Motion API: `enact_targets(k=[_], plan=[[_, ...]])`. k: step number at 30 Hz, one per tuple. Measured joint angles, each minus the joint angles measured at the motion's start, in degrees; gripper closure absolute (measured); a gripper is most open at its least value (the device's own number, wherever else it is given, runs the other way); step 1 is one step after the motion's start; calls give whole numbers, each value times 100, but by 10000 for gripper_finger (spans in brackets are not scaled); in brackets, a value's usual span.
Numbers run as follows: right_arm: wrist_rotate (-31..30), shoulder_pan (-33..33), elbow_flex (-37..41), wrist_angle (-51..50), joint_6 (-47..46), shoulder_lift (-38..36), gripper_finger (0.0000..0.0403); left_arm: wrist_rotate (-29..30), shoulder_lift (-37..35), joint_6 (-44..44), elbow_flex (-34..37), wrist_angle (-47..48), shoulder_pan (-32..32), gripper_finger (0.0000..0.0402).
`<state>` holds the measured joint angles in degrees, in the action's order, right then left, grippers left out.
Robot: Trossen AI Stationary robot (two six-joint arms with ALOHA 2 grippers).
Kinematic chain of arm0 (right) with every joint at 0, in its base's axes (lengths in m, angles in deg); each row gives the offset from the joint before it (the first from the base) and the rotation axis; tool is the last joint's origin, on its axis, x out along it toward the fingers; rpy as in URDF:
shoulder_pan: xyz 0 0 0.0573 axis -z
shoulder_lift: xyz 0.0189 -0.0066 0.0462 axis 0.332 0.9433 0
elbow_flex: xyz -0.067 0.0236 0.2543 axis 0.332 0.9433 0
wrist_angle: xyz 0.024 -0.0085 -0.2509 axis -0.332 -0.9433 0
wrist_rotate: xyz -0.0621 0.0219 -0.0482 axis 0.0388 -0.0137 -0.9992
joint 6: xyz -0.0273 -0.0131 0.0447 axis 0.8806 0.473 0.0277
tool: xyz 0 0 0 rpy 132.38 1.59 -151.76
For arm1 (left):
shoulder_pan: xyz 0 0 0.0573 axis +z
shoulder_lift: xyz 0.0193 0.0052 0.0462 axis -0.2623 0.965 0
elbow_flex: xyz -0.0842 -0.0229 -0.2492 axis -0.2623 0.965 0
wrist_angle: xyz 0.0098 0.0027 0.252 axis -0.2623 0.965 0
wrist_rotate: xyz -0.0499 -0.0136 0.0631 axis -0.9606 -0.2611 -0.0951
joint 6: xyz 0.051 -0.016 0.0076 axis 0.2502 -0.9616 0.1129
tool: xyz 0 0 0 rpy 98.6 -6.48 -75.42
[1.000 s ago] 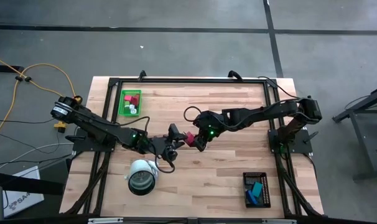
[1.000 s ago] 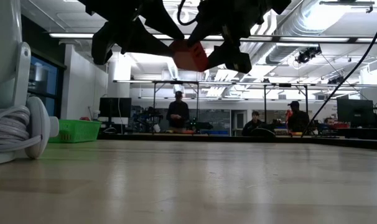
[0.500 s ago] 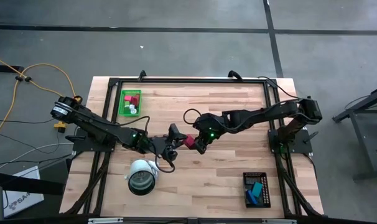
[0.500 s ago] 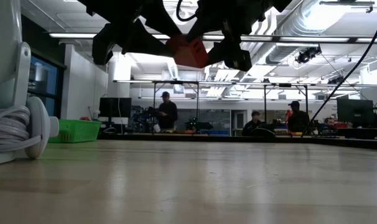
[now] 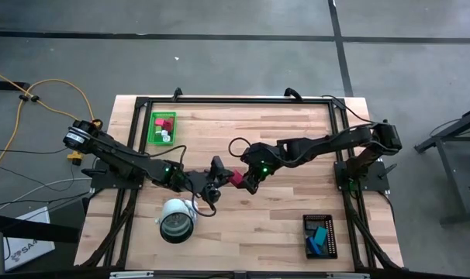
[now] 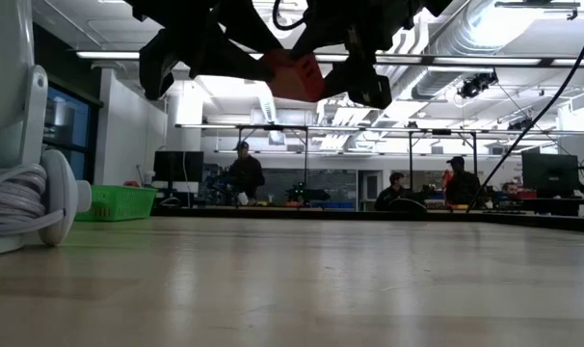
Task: Pick & Place Office items
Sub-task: Put the red charger adapter into the bin
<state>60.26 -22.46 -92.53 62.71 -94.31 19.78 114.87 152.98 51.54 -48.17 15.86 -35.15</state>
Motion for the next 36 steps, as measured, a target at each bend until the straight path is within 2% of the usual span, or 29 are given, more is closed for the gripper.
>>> enact_targets(k=[10,36], plan=[[-5,0,1,-13,17,0,207,-46,0,107,0,1,0,271],[76,0,1,0,22,0,193,-62,0,249,2,-14,-7,275]])
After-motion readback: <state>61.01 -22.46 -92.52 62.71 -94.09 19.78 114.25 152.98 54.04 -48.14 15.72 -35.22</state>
